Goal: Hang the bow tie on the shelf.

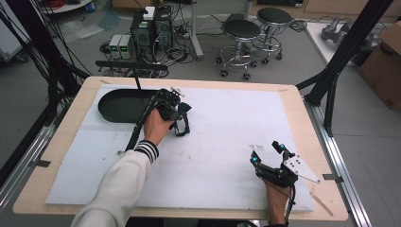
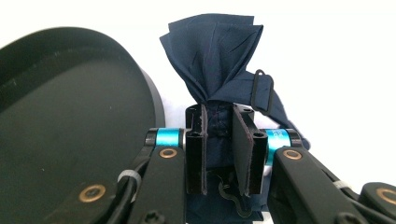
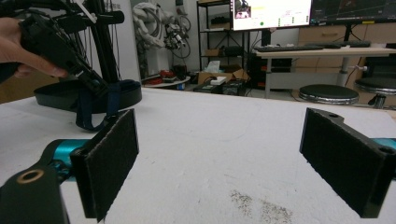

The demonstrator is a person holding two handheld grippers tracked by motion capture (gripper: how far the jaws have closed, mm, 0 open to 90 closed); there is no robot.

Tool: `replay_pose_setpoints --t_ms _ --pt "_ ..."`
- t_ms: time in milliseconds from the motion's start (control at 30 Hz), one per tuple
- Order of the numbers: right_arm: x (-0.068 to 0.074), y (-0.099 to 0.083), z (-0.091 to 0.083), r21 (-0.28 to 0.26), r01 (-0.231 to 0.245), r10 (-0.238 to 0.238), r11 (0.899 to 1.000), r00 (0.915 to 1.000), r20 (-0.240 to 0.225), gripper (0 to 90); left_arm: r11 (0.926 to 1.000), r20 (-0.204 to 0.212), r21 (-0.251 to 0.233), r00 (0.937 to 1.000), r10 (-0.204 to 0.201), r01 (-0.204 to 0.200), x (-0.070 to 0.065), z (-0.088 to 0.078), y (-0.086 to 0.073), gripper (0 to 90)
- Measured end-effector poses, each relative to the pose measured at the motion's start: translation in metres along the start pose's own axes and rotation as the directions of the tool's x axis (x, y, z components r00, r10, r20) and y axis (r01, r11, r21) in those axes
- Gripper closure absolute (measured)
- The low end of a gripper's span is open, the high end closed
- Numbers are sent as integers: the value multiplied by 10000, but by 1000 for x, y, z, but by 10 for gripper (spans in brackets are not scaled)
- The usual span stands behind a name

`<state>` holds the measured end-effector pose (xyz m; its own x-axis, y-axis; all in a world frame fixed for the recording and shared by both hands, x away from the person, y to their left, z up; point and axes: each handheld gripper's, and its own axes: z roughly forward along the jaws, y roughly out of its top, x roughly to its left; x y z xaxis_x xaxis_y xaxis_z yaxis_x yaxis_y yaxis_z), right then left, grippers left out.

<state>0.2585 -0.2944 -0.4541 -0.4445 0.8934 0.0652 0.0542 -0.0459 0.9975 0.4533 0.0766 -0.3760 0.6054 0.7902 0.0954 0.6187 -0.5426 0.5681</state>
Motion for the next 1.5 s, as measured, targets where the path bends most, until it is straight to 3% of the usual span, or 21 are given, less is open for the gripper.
replay_pose_setpoints --t_ms 233,367,600,800,1067,1133,1500 --pt "0 0 0 -8 13 -13 10000 10000 14 108 9974 152 -721 9999 -11 22 3 -13 1 761" --pt "0 0 0 10 62 -62 10000 10000 28 108 9919 257 -1266 9996 139 -106 2 -24 1 761" --pt "1 0 0 29 74 -74 10000 10000 6 108 9740 318 -2261 9993 219 -141 5 -46 1 761" --pt "2 0 0 29 102 -102 9999 9999 34 108 9496 163 -3129 9998 -132 176 18 -68 2 761" --pt "2 0 0 14 195 -195 9998 9998 49 108 9325 -233 -3608 9994 -268 166 29 -89 3 763" --pt "2 0 0 13 221 -221 9998 9997 57 108 9255 -169 -3779 9993 -344 255 31 -92 3 763" --pt "2 0 0 18 206 -206 9998 9998 75 108 9049 41 -4239 9992 -405 384 33 -96 4 763"
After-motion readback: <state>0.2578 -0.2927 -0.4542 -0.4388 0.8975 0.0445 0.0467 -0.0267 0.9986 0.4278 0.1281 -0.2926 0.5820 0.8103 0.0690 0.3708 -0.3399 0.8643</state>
